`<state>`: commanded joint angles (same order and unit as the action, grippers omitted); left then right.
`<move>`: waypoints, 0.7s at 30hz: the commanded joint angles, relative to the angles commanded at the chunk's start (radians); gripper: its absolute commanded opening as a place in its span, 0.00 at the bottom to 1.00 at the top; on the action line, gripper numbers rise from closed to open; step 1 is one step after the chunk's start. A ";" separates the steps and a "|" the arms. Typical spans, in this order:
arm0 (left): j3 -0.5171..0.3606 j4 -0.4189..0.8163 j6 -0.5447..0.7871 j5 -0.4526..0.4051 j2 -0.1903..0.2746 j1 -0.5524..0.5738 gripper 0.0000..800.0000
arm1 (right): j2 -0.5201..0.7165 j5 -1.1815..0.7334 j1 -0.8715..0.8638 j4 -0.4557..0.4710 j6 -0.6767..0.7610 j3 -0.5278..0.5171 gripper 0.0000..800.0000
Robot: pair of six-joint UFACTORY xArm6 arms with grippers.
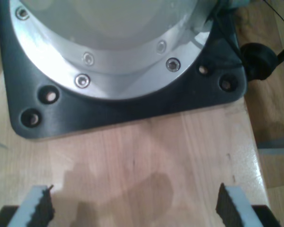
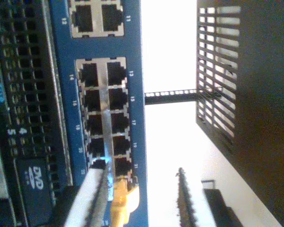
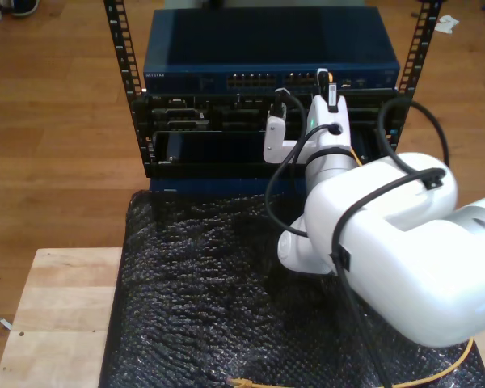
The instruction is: Grab the cable and plug it in
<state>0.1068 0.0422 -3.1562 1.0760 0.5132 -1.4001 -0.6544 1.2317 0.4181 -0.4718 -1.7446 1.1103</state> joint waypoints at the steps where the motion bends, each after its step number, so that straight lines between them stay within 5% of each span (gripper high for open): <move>1: 0.000 0.000 0.000 0.000 0.000 0.000 1.00 | 0.017 -0.015 0.000 0.000 0.000 -0.014 0.52; 21: 0.000 0.000 0.000 0.000 0.000 0.000 1.00 | 0.330 -0.419 -0.008 0.026 -0.006 -0.163 0.80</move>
<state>0.1068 0.0422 -3.1562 1.0760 0.5132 -1.4001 -0.3245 0.8128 0.4104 -0.4457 -1.7507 0.9477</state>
